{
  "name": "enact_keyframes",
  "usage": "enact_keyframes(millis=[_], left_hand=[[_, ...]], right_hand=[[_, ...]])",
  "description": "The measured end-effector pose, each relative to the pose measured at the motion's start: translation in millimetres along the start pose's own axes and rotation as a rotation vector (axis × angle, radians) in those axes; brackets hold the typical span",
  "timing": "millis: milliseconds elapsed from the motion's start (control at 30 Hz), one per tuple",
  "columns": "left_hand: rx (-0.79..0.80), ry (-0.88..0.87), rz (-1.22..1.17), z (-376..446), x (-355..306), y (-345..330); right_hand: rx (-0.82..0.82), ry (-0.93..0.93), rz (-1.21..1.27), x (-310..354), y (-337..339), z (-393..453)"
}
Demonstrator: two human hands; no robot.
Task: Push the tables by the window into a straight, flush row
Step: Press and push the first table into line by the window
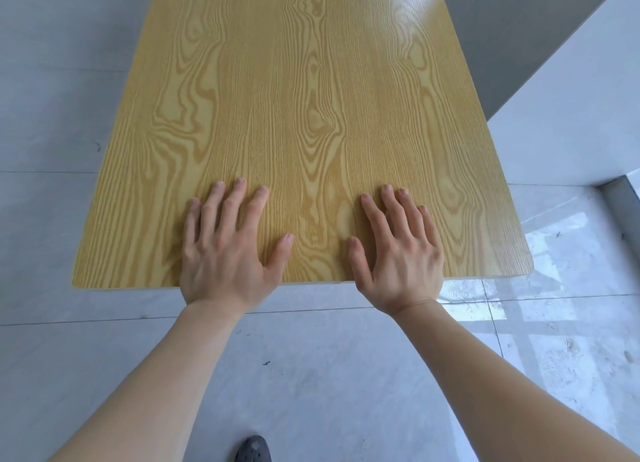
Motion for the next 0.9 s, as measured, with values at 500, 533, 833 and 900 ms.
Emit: enact_keyframes(millis=[500, 533, 833, 900], left_hand=[[0.047, 0.005, -0.011, 1.1, 0.7, -2.1], [0.055, 0.004, -0.009, 1.2, 1.2, -2.2], [0.193, -0.034, -0.039, 1.2, 2.7, -3.2], [0.271, -0.050, -0.040, 3.8, 3.5, 0.6]], right_hand=[[0.039, -0.001, -0.005, 0.3, 0.6, 1.1], [0.055, -0.002, -0.006, 0.9, 0.4, 1.4], [0.302, -0.009, -0.032, 5.7, -1.5, 0.9], [0.378, -0.044, -0.032, 8.9, 4.0, 4.7]])
Point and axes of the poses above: each hand's wrist, its own z-axis towards the middle knuckle, its own y-axis out of the back of the hand, x = y × z, the point moved 7 cm from there along z, towards the middle knuckle, and after that the axes turned 6 degrees about -x, right-handed, at the moved point
